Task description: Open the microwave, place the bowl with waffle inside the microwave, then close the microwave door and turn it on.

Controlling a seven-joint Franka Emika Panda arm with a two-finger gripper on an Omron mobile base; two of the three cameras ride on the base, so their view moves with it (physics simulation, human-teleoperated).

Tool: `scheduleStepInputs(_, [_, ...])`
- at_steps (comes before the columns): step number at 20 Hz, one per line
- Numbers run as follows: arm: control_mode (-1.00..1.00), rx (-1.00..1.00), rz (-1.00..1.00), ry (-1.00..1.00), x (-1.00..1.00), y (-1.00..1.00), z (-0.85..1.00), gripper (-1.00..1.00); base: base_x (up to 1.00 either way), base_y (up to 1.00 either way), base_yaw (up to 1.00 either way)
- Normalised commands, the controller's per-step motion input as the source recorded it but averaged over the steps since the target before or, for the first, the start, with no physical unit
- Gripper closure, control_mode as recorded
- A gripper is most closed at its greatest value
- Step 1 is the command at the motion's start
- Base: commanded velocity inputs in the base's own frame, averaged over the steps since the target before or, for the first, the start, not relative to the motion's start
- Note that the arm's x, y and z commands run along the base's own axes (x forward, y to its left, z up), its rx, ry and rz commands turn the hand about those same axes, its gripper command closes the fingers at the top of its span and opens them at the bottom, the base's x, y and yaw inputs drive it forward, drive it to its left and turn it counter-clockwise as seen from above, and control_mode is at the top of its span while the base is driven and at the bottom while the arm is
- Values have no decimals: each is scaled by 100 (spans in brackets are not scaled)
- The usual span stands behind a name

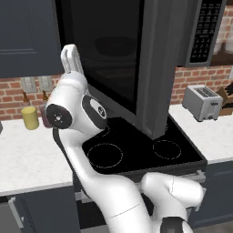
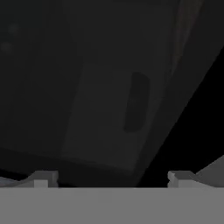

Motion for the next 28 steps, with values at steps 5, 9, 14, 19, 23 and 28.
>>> scheduleStepInputs(5, [-100,28,-13,-11,34,-85,21,-100,0,0,0])
scheduleStepInputs(9, [-100,30,-10,0,84,-85,16,-100,0,0,0])
scheduleStepInputs(14, [-100,26,-6,0,89,-64,16,-100,0,0,0])
scheduleStepInputs(19, [-100,8,1,1,60,-25,1,-100,0,0,0])
scheduleStepInputs(23, [-100,0,9,0,50,-23,0,-100,0,0,0])
scheduleStepInputs(28, [-100,0,10,0,54,-27,-3,-100,0,0,0])
